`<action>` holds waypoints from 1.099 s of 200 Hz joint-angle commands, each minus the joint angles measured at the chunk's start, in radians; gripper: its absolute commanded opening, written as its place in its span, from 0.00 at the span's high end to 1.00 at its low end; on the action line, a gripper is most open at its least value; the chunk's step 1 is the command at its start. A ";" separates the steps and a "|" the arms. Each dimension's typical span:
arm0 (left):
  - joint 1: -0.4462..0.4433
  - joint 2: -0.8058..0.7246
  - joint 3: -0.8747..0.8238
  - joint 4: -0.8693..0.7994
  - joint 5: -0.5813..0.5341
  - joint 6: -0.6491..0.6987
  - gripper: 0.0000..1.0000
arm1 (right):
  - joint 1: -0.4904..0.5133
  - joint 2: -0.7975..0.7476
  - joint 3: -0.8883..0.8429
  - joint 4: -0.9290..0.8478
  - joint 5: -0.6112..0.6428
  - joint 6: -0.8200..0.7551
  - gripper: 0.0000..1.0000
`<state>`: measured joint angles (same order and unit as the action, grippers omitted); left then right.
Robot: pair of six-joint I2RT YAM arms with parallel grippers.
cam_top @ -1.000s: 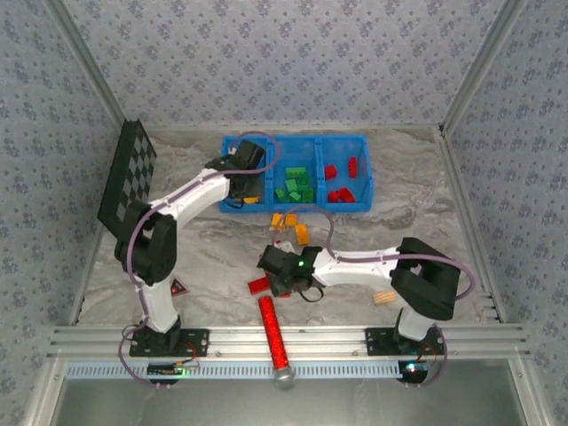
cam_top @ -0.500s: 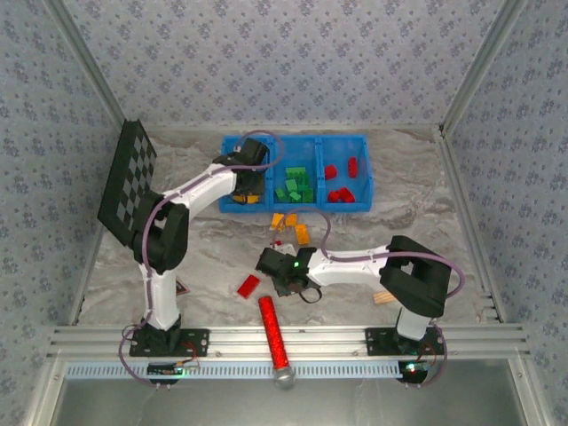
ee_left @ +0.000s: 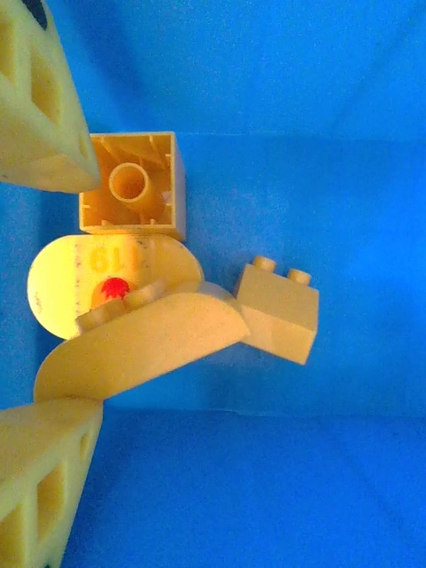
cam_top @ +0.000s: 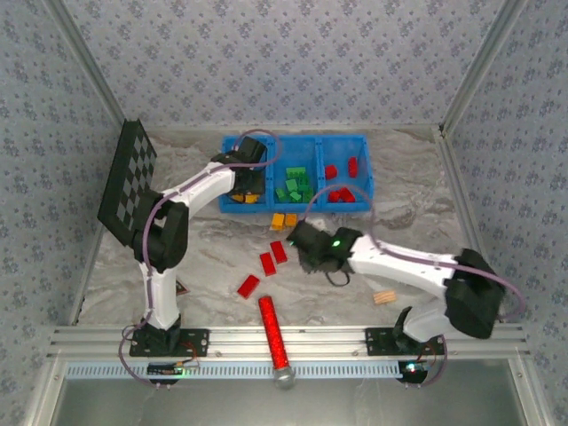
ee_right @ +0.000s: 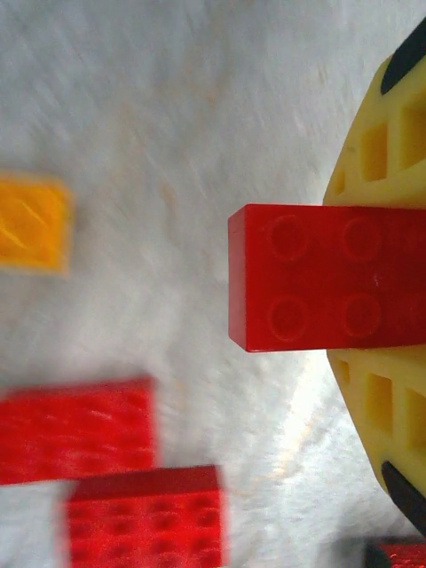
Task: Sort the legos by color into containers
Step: Place the lego in the container.
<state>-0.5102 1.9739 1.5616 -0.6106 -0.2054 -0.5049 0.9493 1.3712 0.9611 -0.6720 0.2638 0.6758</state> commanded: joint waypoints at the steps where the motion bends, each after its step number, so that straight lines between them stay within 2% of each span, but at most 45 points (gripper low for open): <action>1: 0.000 -0.133 0.000 -0.023 0.039 0.009 0.37 | -0.148 -0.076 0.010 -0.037 0.049 -0.153 0.78; 38: -0.002 -0.298 -0.093 -0.063 0.056 0.021 0.34 | -0.432 -0.032 0.108 0.065 -0.039 -0.336 0.78; 74: -0.022 -0.438 -0.245 -0.134 0.101 0.056 0.34 | -0.566 0.138 0.258 0.143 -0.101 -0.438 0.78; 105: -0.084 -0.564 -0.446 -0.129 0.124 0.057 0.34 | -0.618 0.279 0.371 0.164 -0.132 -0.481 0.78; 142: -0.152 -0.628 -0.590 -0.121 0.145 -0.030 0.34 | -0.654 0.424 0.477 0.175 -0.158 -0.505 0.78; 180: -0.210 -0.637 -0.590 -0.075 0.127 -0.113 0.34 | -0.660 0.537 0.552 0.168 -0.171 -0.516 0.76; 220: -0.256 -0.532 -0.521 0.020 0.087 -0.063 0.34 | -0.669 0.580 0.568 0.171 -0.176 -0.516 0.68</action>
<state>-0.7471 1.3815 0.9688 -0.6655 -0.0830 -0.5777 0.2920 1.9331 1.4879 -0.4961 0.1059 0.1745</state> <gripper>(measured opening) 0.660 0.310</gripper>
